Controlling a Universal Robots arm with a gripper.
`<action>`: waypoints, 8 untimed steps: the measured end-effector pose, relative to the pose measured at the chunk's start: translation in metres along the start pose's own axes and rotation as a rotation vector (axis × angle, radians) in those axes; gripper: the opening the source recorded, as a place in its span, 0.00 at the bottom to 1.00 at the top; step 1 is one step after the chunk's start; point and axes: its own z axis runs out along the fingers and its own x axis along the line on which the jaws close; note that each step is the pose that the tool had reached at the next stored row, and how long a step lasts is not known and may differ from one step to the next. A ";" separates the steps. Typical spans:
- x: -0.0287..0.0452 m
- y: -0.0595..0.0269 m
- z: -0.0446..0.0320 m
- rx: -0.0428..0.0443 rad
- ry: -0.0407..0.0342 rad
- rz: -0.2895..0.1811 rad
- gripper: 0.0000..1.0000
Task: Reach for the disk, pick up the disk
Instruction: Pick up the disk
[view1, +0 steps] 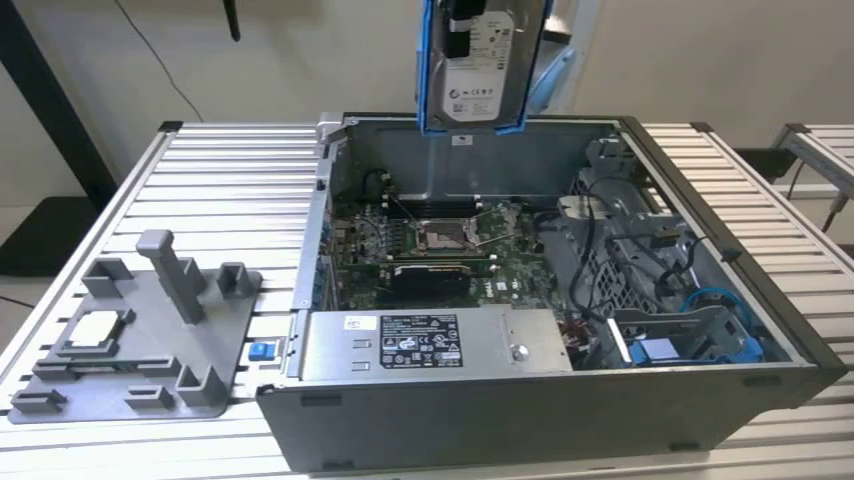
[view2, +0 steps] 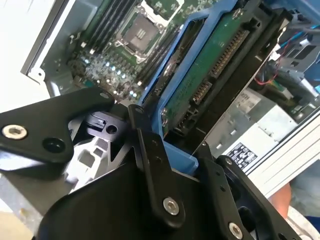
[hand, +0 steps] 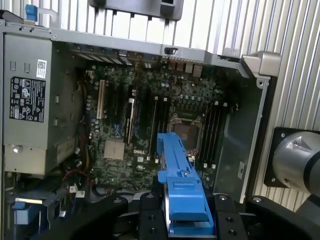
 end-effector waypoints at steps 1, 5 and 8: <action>0.0004 -0.0043 0.0003 -0.0001 -0.0001 0.000 0.00; 0.0023 -0.0221 0.0017 0.0000 0.0000 0.000 0.00; 0.0038 -0.0377 0.0029 -0.0001 0.0000 0.000 0.00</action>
